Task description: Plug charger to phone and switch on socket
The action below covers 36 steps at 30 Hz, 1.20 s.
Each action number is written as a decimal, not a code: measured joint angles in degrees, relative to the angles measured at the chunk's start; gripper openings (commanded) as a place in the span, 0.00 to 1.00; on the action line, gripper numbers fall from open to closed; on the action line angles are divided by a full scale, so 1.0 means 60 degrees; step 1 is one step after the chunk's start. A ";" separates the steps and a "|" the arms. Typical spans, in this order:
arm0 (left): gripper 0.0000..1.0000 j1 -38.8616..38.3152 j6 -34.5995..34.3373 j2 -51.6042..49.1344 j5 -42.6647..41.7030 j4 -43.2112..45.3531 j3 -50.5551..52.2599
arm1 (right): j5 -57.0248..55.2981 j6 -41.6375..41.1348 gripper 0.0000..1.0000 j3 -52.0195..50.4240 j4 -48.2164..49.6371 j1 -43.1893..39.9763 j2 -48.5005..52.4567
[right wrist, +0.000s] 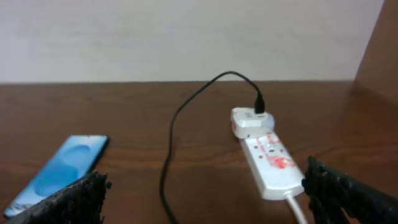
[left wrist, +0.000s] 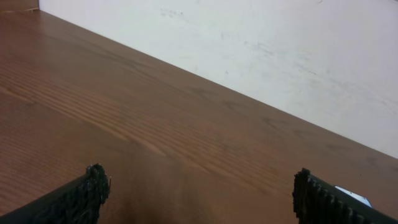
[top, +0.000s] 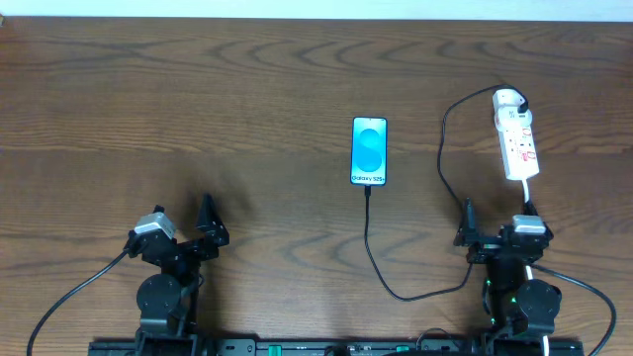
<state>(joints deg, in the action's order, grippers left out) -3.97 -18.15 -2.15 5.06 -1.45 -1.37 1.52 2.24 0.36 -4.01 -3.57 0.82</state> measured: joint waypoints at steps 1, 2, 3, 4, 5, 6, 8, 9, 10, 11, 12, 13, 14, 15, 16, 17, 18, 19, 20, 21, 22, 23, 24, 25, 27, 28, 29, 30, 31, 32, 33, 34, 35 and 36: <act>0.96 0.0000 0.0000 0.0000 0.0000 0.0000 0.0000 | 0.0011 0.0255 0.99 0.0000 0.0000 0.0000 0.0000; 0.96 0.0000 0.0000 0.0000 0.0000 0.0000 0.0000 | 0.0015 0.0419 0.99 0.0000 0.0000 0.0000 0.0000; 0.96 0.0000 0.0000 0.0000 0.0000 0.0000 0.0000 | 0.0022 0.0506 0.99 0.0000 0.0000 0.0000 0.0000; 0.96 0.0000 0.0000 0.0000 0.0000 0.0000 0.0000 | 0.0033 0.0637 0.99 0.0004 0.0004 0.0000 0.0000; 0.96 0.0000 0.0000 0.0000 0.0000 0.0000 0.0000 | 0.0033 0.0710 0.99 0.0000 0.0004 0.0000 0.0000; 0.96 0.0000 0.0000 0.0000 0.0000 0.0000 0.0000 | 0.0036 0.0747 0.99 0.0000 0.0004 0.0000 0.0000; 0.96 0.0000 0.0000 0.0000 0.0000 0.0000 0.0000 | 0.0036 0.0834 0.99 0.0004 0.0007 0.0000 0.0000; 0.96 0.0000 0.0000 0.0000 0.0000 0.0000 0.0000 | 0.0036 0.0860 0.99 0.0000 0.0007 0.0000 0.0000; 0.96 0.0000 0.0000 0.0000 0.0000 0.0000 0.0000 | 0.0036 0.0903 0.99 0.0000 0.0007 0.0000 0.0000; 0.96 0.0000 0.0000 0.0000 0.0000 0.0000 0.0000 | 0.0036 0.0911 0.99 0.0000 0.0007 0.0000 0.0000; 0.96 0.0000 0.0000 0.0000 0.0000 0.0000 0.0000 | 0.0036 0.0933 0.99 0.0000 0.0007 0.0000 0.0000; 0.96 0.0000 0.0000 0.0000 0.0000 0.0000 0.0000 | 0.0036 0.0936 0.99 0.0000 0.0007 0.0000 0.0000; 0.96 0.0000 0.0000 0.0000 0.0000 0.0000 0.0000 | 0.0036 0.0940 0.99 0.0000 0.0007 0.0000 0.0000; 0.96 0.0000 0.0000 0.0000 0.0000 0.0000 0.0000 | 0.0036 0.0943 0.99 0.0004 0.0007 0.0000 0.0000; 0.96 0.0000 0.0000 0.0000 0.0000 0.0000 0.0000 | 0.0036 0.0958 0.99 0.0000 0.0007 0.0000 0.0000; 0.96 0.0000 0.0000 0.0000 0.0000 0.0000 0.0000 | 0.0036 0.0958 0.99 0.0000 0.0007 0.0000 0.0000; 0.96 0.0000 0.0000 0.0000 0.0000 0.0000 0.0000 | 0.0036 0.0962 0.99 0.0000 0.0007 0.0000 0.0000; 0.96 0.0000 0.0000 0.0000 0.0000 0.0000 0.0000 | 0.0036 0.0962 0.99 0.0000 0.0011 0.0000 0.0000; 0.96 0.0000 0.0000 0.0000 0.0000 0.0000 0.0000 | 0.0036 0.0962 0.99 0.0000 0.0007 0.0000 0.0000; 0.96 0.0000 0.0000 0.0000 0.0000 0.0000 0.0000 | 0.0036 0.0962 0.99 0.0000 0.0007 0.0000 0.0000; 0.96 0.0000 0.0000 0.0000 0.0000 0.0000 0.0000 | 0.0036 0.0962 0.99 0.0000 0.0011 0.0000 0.0000; 0.96 0.0000 0.0000 0.0000 0.0000 0.0000 0.0000 | 0.0036 0.0962 0.99 0.0000 0.0011 0.0000 0.0000; 0.96 0.0000 0.0000 0.0000 0.0000 0.0000 0.0000 | 0.0036 0.0962 0.99 0.0000 0.0011 0.0000 0.0000; 0.96 0.0000 0.0000 0.0000 0.0000 0.0000 0.0000 | 0.0036 0.0962 0.99 0.0004 0.0007 0.0000 0.0000; 0.96 0.0000 0.0000 0.0000 0.0000 0.0000 0.0000 | 0.0036 0.0962 0.99 0.0000 0.0011 0.0000 0.0000; 0.96 0.0000 0.0000 0.0000 0.0000 0.0000 0.0000 | 0.0036 0.0962 0.99 0.0004 0.0007 0.0000 0.0000; 0.96 0.0000 0.0000 0.0000 0.0000 0.0000 0.0000 | 0.0036 0.0962 0.99 0.0000 0.0007 0.0000 0.0000; 0.96 0.0000 0.0000 0.0004 0.0000 0.0000 0.0000 | 0.0036 0.0962 0.99 0.0000 0.0007 0.0000 0.0000; 0.96 0.0000 0.0000 0.0025 0.0000 0.0000 0.0000 | 0.0036 0.0962 0.99 0.0000 0.0011 0.0000 0.0000; 0.96 0.0000 0.0000 0.0095 -0.0004 0.0000 0.0000 | 0.0040 0.0962 0.99 0.0000 0.0011 0.0000 0.0000; 0.96 0.0000 0.0000 0.0171 0.0000 -0.0004 0.0000 | 0.0036 0.0962 0.99 0.0000 0.0011 0.0000 0.0000; 0.96 0.0000 0.0000 0.0237 0.0000 -0.0004 0.0000 | 0.0036 0.0962 0.99 0.0000 0.0007 0.0000 0.0000; 0.96 0.0000 0.0000 0.0237 0.0000 0.0000 0.0000 | 0.0036 0.0962 0.99 0.0000 0.0007 0.0000 0.0000; 0.96 0.0000 0.0000 0.0237 0.0000 0.0000 0.0000 | 0.0036 0.0962 0.99 0.0000 0.0007 0.0000 0.0000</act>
<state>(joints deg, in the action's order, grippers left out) -3.97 -18.15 -0.73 5.06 -1.45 -1.37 1.74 8.01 0.36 -3.97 -3.57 0.82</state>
